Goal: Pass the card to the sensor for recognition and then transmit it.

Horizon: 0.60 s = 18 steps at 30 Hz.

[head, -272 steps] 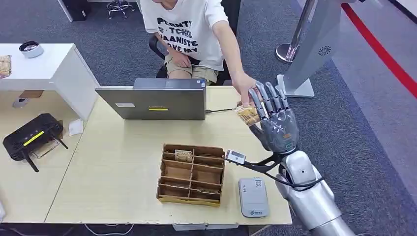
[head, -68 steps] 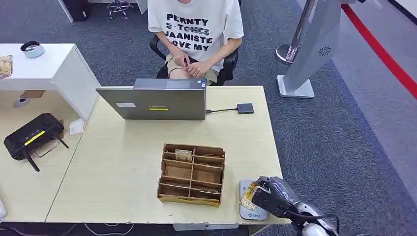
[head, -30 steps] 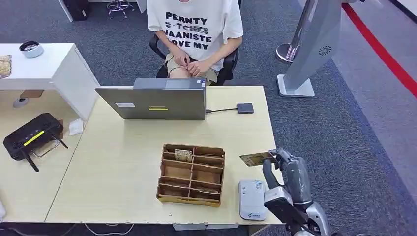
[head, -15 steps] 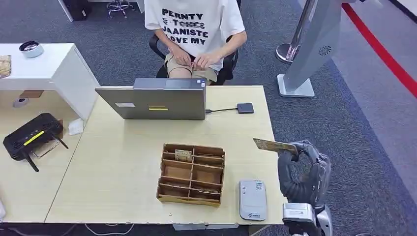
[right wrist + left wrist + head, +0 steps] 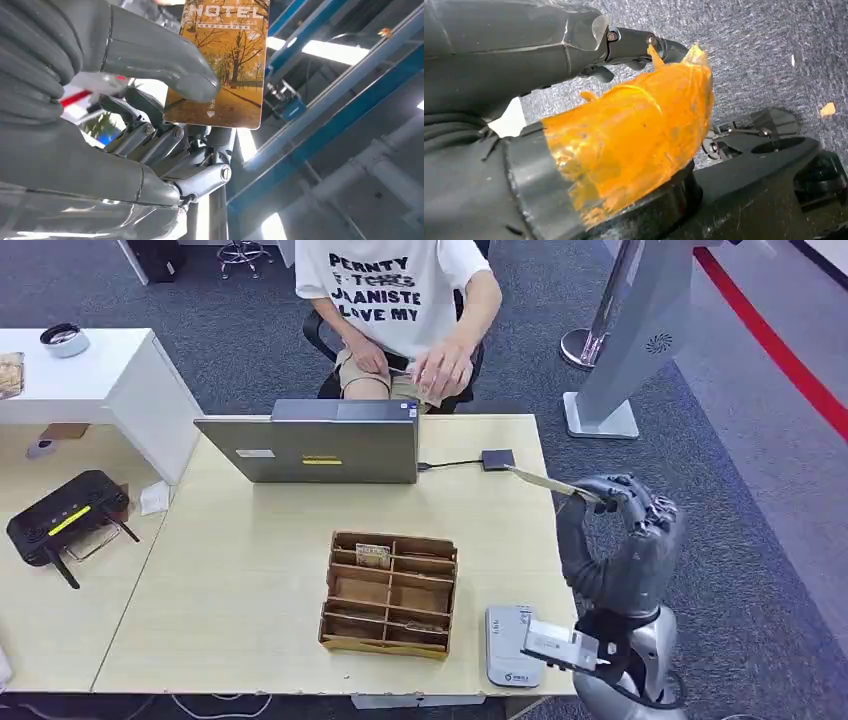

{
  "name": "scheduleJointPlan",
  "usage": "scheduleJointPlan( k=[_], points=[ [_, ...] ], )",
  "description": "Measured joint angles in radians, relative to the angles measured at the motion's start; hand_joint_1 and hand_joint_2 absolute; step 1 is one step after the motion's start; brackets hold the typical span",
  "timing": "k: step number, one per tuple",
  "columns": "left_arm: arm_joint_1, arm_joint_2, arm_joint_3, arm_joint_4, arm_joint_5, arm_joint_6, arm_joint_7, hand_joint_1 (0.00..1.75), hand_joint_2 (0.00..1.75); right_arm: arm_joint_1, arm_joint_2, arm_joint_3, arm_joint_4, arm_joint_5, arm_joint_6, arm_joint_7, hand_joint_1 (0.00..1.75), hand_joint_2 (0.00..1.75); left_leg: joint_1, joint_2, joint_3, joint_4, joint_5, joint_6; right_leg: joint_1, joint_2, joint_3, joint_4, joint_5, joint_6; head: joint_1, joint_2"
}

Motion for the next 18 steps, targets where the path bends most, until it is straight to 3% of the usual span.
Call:
scheduleJointPlan(
  k=[6,10,18],
  points=[
    [-0.017,0.001,-0.024,0.000,-0.037,-0.022,0.020,0.00,0.00,-0.198,-0.013,0.000,0.146,0.147,0.000,0.104,1.75,1.75,0.000,0.000,0.000,0.000,0.001,-0.001,0.000,0.000,0.000,0.000,0.001,-0.001,0.000,0.000],
    [-0.029,0.001,-0.034,0.000,-0.050,-0.032,0.031,0.00,0.00,-0.292,-0.024,-0.009,0.236,0.205,0.000,0.134,1.75,1.75,0.000,0.000,0.000,0.000,0.001,-0.001,0.000,0.000,-0.001,0.000,0.001,-0.001,0.000,0.000],
    [-0.032,0.001,-0.048,0.000,-0.055,-0.035,0.033,0.00,0.00,-0.342,-0.030,-0.022,0.296,0.234,0.000,0.147,1.75,1.75,0.000,-0.001,-0.001,0.000,0.001,-0.001,0.000,-0.001,-0.001,0.000,0.001,-0.001,0.000,0.000]
  ],
)
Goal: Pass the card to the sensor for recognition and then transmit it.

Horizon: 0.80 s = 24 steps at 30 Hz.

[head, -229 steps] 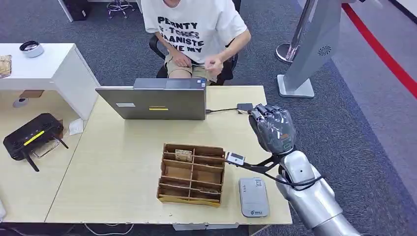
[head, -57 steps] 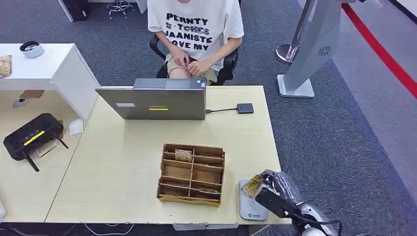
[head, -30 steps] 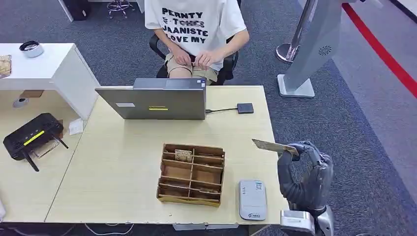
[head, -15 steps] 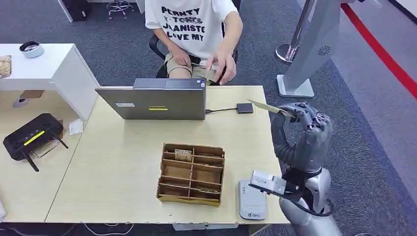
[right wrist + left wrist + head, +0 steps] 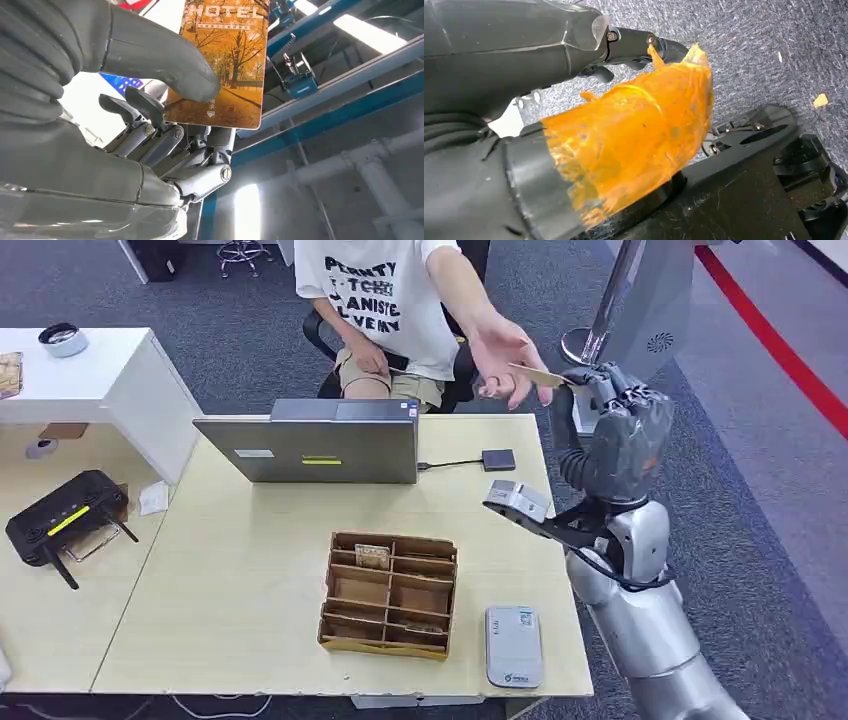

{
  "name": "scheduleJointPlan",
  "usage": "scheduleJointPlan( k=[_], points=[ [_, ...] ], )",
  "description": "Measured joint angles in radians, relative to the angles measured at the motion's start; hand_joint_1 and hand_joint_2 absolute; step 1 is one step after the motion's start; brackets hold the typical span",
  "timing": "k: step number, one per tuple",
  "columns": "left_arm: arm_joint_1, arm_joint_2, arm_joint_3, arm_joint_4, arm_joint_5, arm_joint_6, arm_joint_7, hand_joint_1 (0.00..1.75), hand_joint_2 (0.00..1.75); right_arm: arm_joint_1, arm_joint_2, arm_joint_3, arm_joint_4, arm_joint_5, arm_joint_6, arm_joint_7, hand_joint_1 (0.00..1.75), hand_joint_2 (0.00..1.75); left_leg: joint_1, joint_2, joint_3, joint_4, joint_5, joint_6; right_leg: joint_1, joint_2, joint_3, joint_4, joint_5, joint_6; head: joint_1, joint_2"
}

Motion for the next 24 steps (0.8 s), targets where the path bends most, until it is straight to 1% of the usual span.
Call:
scheduleJointPlan(
  k=[4,9,14,15,16,17,24],
  points=[
    [-0.001,0.000,-0.005,0.000,-0.016,-0.005,0.005,0.00,0.00,-0.030,-0.007,-0.004,0.037,0.044,0.000,0.023,1.75,1.75,0.000,0.000,0.000,0.000,0.000,0.000,0.000,0.000,0.000,0.000,0.000,0.000,0.000,0.000],
    [-0.004,0.000,-0.016,0.000,-0.033,-0.016,0.014,0.00,0.00,-0.106,-0.023,-0.005,0.129,0.113,0.002,0.057,1.75,1.75,0.000,0.000,0.000,0.000,0.001,0.000,0.000,0.000,0.000,0.000,0.001,0.000,0.000,0.000],
    [-0.006,0.000,-0.025,0.000,-0.040,-0.020,0.016,0.00,0.00,-0.156,-0.039,-0.003,0.206,0.168,0.003,0.081,1.75,1.75,0.000,0.001,0.000,0.000,0.001,-0.001,0.000,0.001,0.000,0.000,0.001,0.000,0.000,0.000],
    [-0.007,0.000,-0.025,0.000,-0.041,-0.021,0.017,0.00,0.00,-0.163,-0.042,-0.003,0.222,0.178,0.003,0.087,1.48,1.75,0.000,0.000,0.000,0.000,0.001,-0.001,0.000,0.000,0.000,0.000,0.001,0.000,0.000,0.000],
    [-0.008,0.000,-0.025,0.000,-0.042,-0.021,0.017,0.00,0.00,-0.168,-0.045,-0.003,0.235,0.184,0.003,0.089,0.52,1.75,0.000,0.000,0.000,0.000,0.001,-0.001,0.000,0.000,0.000,0.000,0.001,0.000,0.000,0.000],
    [-0.008,0.000,-0.025,0.000,-0.042,-0.021,0.018,0.00,0.00,-0.171,-0.047,-0.003,0.252,0.193,0.003,0.093,0.00,1.75,0.000,-0.001,0.000,0.000,0.001,-0.001,0.000,-0.001,0.000,0.000,0.001,0.000,0.000,0.000],
    [-0.010,0.000,-0.025,0.000,-0.045,-0.021,0.018,0.00,0.00,-0.173,-0.060,0.003,0.309,0.219,0.002,0.108,0.00,1.75,0.000,0.000,0.000,0.000,0.001,-0.001,0.000,0.000,0.000,0.000,0.001,0.000,0.000,0.000]
  ],
)
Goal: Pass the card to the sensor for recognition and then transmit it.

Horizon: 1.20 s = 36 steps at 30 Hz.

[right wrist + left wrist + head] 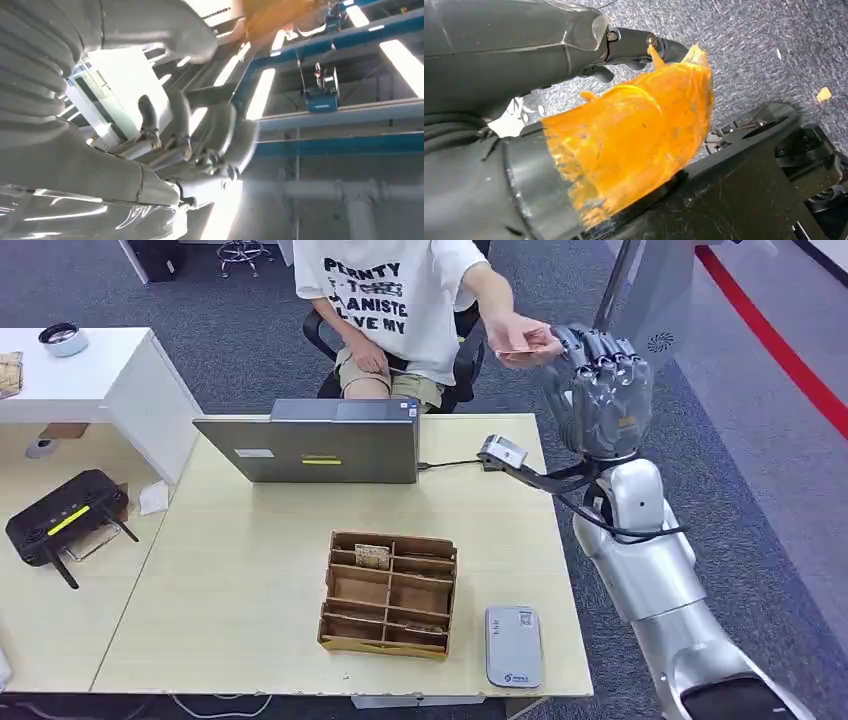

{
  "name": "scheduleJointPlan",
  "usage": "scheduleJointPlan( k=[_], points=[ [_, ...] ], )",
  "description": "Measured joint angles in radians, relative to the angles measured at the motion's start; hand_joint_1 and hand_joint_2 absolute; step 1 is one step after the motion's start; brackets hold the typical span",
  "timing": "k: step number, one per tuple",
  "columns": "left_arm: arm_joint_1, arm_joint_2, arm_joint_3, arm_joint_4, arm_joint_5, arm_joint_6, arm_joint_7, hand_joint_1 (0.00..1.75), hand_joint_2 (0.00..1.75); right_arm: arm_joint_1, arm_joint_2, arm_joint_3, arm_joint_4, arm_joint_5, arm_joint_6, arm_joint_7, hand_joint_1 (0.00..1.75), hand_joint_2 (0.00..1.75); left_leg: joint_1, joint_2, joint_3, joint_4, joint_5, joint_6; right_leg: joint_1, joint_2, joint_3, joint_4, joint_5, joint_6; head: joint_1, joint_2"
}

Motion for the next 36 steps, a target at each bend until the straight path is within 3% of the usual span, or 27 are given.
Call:
scheduleJointPlan(
  k=[14,21,25,26,27,28,29,36],
  points=[
    [0.000,0.000,0.000,0.000,0.005,0.006,0.000,0.00,0.00,0.018,-0.007,0.005,0.014,-0.036,-0.003,-0.002,0.00,1.75,0.000,0.000,0.000,0.000,0.000,0.000,0.000,0.000,0.000,0.000,0.000,0.000,0.000,0.000],
    [0.012,0.000,0.006,0.000,0.044,0.037,-0.018,0.00,0.00,0.235,0.034,-0.006,-0.228,-0.270,-0.005,-0.118,0.00,1.75,0.001,-0.003,-0.002,0.000,-0.001,0.000,0.001,-0.003,0.000,0.000,-0.003,0.000,0.002,0.000],
    [0.025,0.000,0.030,0.000,0.073,0.057,-0.033,0.00,0.00,0.389,0.066,0.029,-0.395,-0.389,-0.005,-0.187,0.00,1.75,0.002,-0.003,-0.002,0.000,-0.002,-0.002,0.002,-0.003,-0.001,0.000,-0.005,-0.001,0.001,0.000],
    [0.028,0.000,0.034,0.000,0.079,0.060,-0.034,0.00,0.00,0.427,0.068,0.038,-0.425,-0.406,-0.005,-0.199,0.05,1.75,0.003,-0.003,-0.002,-0.001,-0.003,-0.003,0.002,-0.003,-0.001,0.000,-0.005,-0.001,0.000,0.000],
    [0.031,0.000,0.041,0.000,0.086,0.061,-0.035,0.00,0.00,0.460,0.074,0.055,-0.461,-0.425,-0.005,-0.213,1.03,1.75,0.003,-0.003,-0.002,-0.001,-0.003,-0.003,0.002,-0.002,-0.001,0.000,-0.005,-0.001,0.000,0.000],
    [0.032,0.000,0.048,0.000,0.089,0.062,-0.036,0.00,0.00,0.487,0.077,0.068,-0.485,-0.442,-0.005,-0.222,1.52,1.75,0.003,-0.003,-0.002,-0.001,-0.003,-0.003,0.002,-0.002,-0.001,0.000,-0.005,-0.001,0.000,0.000],
    [0.033,0.000,0.053,0.000,0.093,0.064,-0.036,0.00,0.00,0.510,0.079,0.079,-0.507,-0.463,-0.005,-0.225,1.71,1.75,0.003,-0.003,-0.002,-0.001,-0.003,-0.003,0.003,-0.002,-0.001,0.000,-0.005,-0.001,0.000,0.000],
    [0.037,0.000,0.083,0.000,0.118,0.076,-0.044,0.00,0.00,0.618,0.078,0.190,-0.564,-0.547,0.010,-0.246,1.75,1.75,0.003,-0.003,-0.001,-0.001,-0.003,-0.003,0.003,-0.002,0.000,0.000,-0.005,-0.001,0.000,0.000]
  ],
)
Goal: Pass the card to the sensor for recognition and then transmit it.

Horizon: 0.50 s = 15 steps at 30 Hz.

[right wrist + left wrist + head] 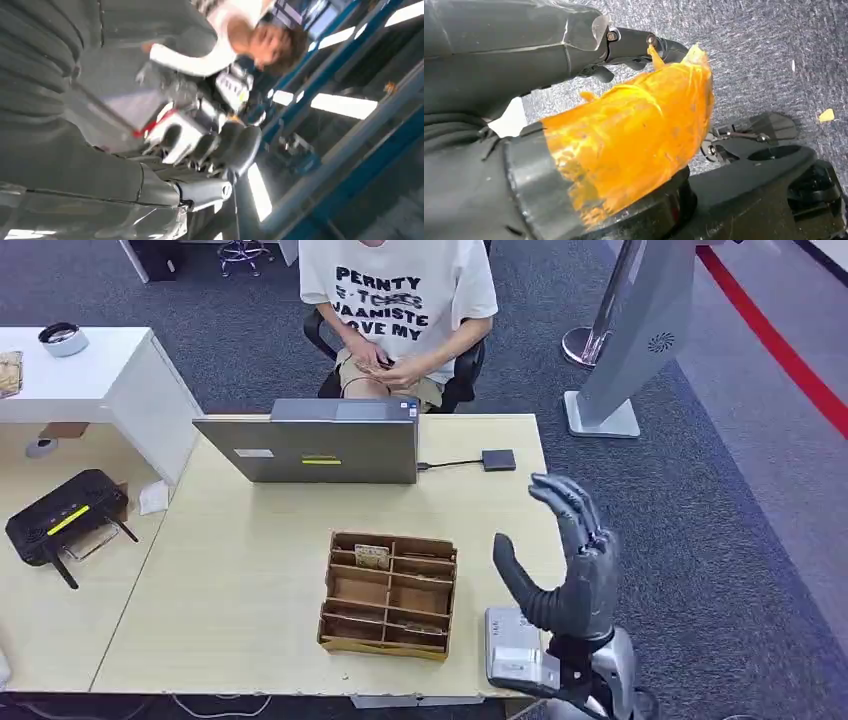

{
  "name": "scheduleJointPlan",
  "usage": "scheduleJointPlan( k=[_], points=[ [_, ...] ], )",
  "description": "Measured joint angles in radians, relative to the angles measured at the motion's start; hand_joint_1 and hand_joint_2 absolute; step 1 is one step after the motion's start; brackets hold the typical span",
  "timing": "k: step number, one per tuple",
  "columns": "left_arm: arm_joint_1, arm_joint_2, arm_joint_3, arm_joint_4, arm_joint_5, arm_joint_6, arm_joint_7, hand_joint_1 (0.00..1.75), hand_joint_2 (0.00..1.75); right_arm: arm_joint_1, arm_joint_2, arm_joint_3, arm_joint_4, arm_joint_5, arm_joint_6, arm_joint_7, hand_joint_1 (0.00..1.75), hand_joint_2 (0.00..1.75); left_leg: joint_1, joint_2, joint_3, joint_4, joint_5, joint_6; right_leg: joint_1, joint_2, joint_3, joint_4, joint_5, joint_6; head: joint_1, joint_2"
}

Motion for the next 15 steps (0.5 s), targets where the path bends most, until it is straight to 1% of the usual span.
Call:
scheduleJointPlan(
  k=[4,7,12,14,15],
  points=[
    [0.000,0.000,0.018,0.000,0.005,0.003,-0.007,0.00,0.00,0.013,-0.010,0.071,0.006,-0.041,0.053,0.001,1.75,1.75,0.000,0.000,0.000,0.000,0.000,0.000,0.000,0.000,0.000,0.000,0.000,0.000,0.000,0.000],
    [0.001,0.000,0.022,0.000,0.006,0.003,-0.010,0.00,0.00,0.021,-0.018,0.113,0.018,-0.050,0.074,0.004,1.75,1.75,0.000,0.000,0.000,0.000,0.000,0.000,0.000,0.000,0.000,0.000,0.000,0.000,0.000,0.000],
    [0.001,0.000,0.029,0.000,0.005,0.002,-0.011,0.00,0.00,0.015,-0.034,0.152,0.035,-0.053,0.133,0.028,1.75,1.75,0.000,0.000,0.000,0.000,0.000,0.000,0.000,0.000,0.000,0.000,0.000,0.000,0.000,0.000],
    [0.001,0.000,0.033,0.000,0.004,0.002,-0.012,0.00,0.00,0.010,-0.039,0.164,0.047,-0.053,0.145,0.033,1.73,1.75,0.000,0.000,0.000,0.000,0.000,0.000,0.000,0.000,0.000,0.000,0.000,0.000,0.000,0.000],
    [0.001,0.000,0.036,0.000,0.002,0.002,-0.013,0.00,0.00,0.005,-0.042,0.170,0.056,-0.045,0.153,0.045,1.08,1.75,0.000,0.000,0.000,0.000,0.000,0.000,0.000,0.000,0.000,0.000,0.000,0.000,0.000,0.000]
  ],
)
